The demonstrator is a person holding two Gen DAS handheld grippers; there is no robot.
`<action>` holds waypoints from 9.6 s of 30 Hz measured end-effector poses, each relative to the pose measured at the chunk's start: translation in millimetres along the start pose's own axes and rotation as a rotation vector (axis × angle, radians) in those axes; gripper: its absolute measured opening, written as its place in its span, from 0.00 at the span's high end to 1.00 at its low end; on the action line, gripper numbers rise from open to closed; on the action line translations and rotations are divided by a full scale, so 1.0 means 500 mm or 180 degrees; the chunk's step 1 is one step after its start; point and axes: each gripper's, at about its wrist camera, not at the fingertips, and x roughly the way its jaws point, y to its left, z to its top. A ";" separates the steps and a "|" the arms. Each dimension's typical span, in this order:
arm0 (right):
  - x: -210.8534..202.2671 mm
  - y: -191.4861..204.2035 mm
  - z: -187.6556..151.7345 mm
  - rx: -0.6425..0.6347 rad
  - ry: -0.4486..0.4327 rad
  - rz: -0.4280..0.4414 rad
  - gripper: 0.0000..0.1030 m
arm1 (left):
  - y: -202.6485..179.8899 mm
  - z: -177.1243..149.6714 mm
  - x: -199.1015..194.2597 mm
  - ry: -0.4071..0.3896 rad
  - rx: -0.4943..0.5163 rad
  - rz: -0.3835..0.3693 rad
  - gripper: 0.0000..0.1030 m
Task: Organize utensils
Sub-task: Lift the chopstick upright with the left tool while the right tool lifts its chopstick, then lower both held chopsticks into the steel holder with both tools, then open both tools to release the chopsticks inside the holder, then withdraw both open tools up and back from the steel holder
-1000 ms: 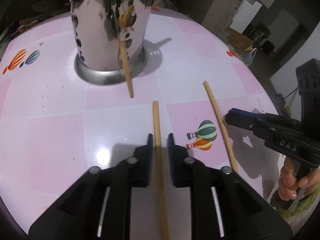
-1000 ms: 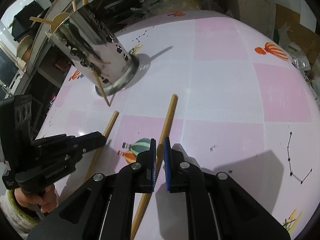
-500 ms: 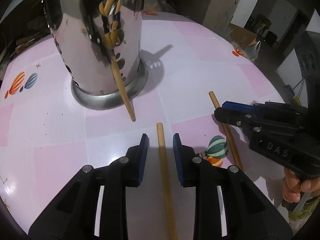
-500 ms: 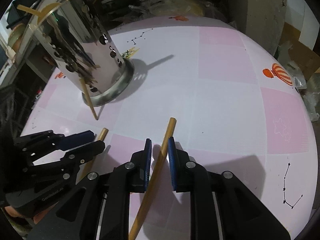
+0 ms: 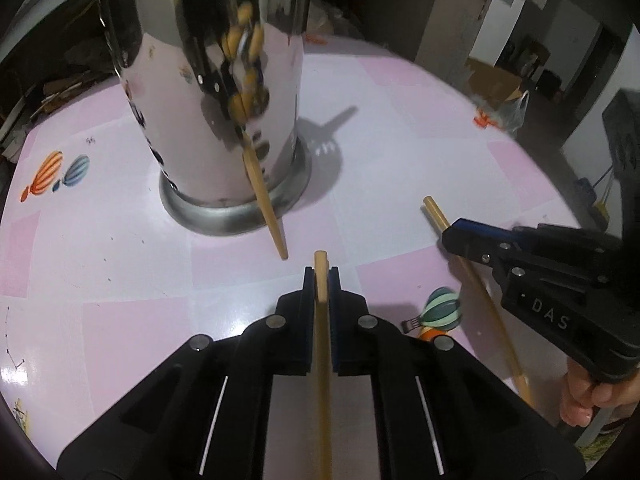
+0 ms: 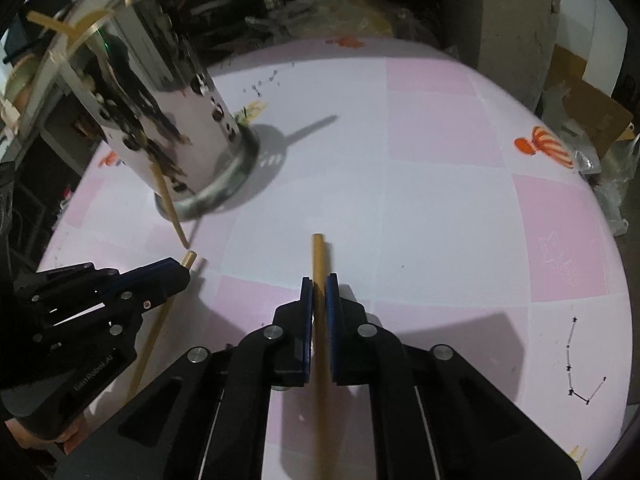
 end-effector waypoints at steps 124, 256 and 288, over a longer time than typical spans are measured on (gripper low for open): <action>-0.289 0.280 0.358 -0.1281 -0.1481 0.0525 0.93 | 0.075 0.255 -0.421 -0.2274 0.0327 0.0022 0.95; -0.350 0.332 0.334 -0.1374 -0.1708 0.0649 0.94 | 0.225 0.029 -0.430 -0.1979 -0.0644 -0.0129 0.38; -0.208 0.329 0.299 -0.1385 -0.1234 0.0601 0.92 | 0.228 0.031 -0.417 -0.1922 -0.0683 -0.0085 0.38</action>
